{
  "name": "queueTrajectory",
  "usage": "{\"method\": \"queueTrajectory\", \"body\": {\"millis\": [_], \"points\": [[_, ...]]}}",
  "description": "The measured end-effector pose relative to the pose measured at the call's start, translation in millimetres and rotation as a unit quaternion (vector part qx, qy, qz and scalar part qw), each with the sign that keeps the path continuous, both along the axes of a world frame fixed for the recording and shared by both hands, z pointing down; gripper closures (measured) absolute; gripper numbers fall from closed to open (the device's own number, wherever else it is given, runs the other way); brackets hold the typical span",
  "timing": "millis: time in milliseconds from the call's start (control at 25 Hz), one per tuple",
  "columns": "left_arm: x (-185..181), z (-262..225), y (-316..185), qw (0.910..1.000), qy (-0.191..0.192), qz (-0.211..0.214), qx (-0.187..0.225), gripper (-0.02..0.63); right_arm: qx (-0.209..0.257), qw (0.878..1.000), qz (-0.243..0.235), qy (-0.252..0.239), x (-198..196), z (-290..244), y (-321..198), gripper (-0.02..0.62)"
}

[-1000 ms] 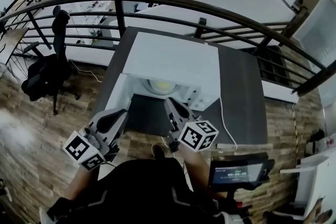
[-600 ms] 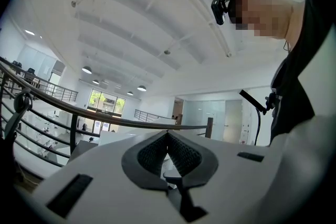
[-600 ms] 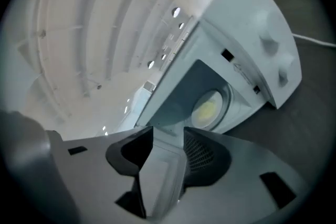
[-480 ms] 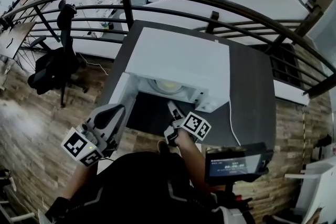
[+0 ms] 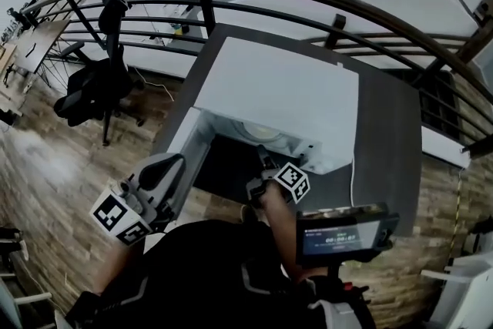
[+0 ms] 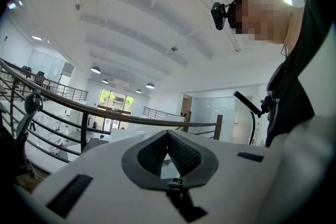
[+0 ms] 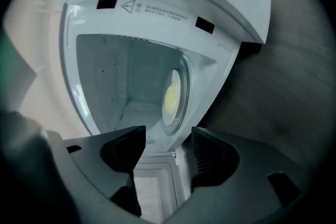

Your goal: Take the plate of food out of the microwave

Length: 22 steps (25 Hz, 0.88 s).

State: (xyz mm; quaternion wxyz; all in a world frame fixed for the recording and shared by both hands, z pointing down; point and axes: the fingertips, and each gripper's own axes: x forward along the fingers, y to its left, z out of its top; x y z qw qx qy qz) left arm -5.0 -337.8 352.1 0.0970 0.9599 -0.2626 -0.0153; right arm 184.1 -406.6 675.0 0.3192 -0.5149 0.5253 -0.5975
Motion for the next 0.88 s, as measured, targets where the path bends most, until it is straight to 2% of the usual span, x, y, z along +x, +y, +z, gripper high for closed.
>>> {"method": "queueTrajectory", "body": {"millis": [280,400,880], "points": [[0,3,-13,0.9992,-0.023,-0.031,-0.004,0.604,-0.028,0.997,0.016,-0.063,0,23,-29,0.331],[-2,9,-15,0.9988,-0.027,-0.041,-0.008,0.604,-0.037,0.995,0.028,-0.088,2,37,-35,0.299],[-2,15,-27,0.9967,-0.043,-0.066,-0.018,0.604,-0.050,0.987,0.056,-0.141,4,55,-66,0.299]]}}
